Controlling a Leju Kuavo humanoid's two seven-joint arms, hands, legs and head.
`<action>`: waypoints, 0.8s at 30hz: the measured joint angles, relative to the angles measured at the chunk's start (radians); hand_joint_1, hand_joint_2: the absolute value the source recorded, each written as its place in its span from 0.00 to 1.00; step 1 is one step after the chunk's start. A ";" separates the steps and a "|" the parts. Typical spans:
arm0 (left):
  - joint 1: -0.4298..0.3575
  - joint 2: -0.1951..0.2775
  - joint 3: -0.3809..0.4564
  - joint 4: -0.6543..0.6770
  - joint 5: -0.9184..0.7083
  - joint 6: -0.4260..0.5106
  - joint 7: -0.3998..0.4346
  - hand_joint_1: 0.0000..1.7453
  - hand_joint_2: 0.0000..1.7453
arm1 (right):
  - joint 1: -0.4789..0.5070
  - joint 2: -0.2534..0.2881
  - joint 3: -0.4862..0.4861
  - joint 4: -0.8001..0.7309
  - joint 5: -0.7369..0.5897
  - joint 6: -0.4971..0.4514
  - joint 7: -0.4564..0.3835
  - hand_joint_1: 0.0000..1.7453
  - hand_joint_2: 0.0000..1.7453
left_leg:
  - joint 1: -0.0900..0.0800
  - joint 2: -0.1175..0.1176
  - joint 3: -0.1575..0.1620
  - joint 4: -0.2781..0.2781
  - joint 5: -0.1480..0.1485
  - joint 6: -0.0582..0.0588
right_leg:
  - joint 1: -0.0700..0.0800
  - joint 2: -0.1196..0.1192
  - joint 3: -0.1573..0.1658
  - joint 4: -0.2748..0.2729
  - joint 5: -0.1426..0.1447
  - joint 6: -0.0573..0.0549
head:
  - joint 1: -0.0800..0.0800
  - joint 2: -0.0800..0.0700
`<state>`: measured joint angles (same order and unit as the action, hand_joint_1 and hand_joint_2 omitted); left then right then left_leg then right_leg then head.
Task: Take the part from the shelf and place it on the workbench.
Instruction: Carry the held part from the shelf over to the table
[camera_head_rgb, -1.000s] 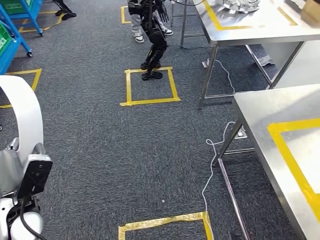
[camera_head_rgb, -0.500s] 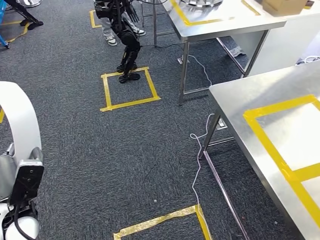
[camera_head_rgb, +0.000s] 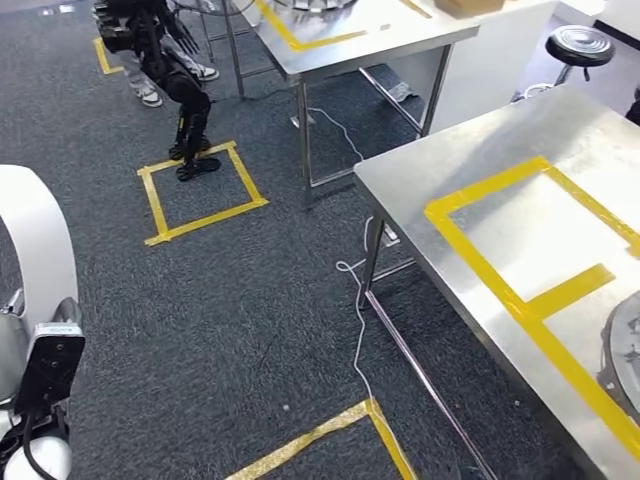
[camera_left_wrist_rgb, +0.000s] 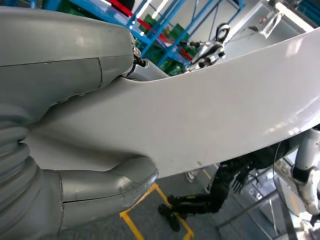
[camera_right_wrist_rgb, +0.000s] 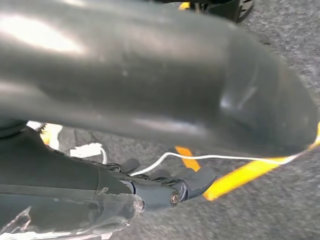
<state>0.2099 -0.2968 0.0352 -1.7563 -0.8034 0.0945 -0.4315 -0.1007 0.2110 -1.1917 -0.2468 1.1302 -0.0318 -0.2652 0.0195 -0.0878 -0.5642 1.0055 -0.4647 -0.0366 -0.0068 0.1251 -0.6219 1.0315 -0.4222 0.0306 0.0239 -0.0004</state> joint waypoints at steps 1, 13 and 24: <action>-0.001 -0.001 -0.001 0.000 0.003 -0.004 -0.002 1.00 1.00 | 0.003 0.000 0.000 0.000 0.002 -0.002 0.009 0.00 0.00 | 0.000 0.009 0.001 -0.004 -0.001 0.007 | -0.002 0.011 -0.005 -0.003 0.003 0.007 | 0.000 0.000; -0.013 0.002 -0.043 0.002 0.016 -0.028 -0.011 1.00 1.00 | -0.001 -0.003 0.000 0.000 0.013 0.008 -0.018 0.00 0.00 | -0.014 0.153 0.022 -0.010 -0.012 0.030 | 0.005 -0.162 -0.015 0.057 -0.025 0.021 | 0.010 0.000; -0.030 0.014 -0.087 0.008 0.040 -0.030 -0.016 1.00 1.00 | -0.002 -0.006 0.000 0.000 0.018 0.003 -0.005 0.00 0.00 | -0.012 0.098 -0.113 0.265 -0.138 -0.011 | 0.001 -0.083 0.012 -0.008 -0.006 -0.022 | -0.001 0.000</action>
<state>0.1800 -0.2830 -0.0513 -1.7488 -0.7631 0.0641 -0.4476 -0.1031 0.2050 -1.1917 -0.2468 1.1485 -0.0288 -0.2697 0.0071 0.0107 -0.6767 1.2702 -0.6027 -0.0480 -0.0058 0.0426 -0.6097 1.0236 -0.4281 0.0085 0.0228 -0.0002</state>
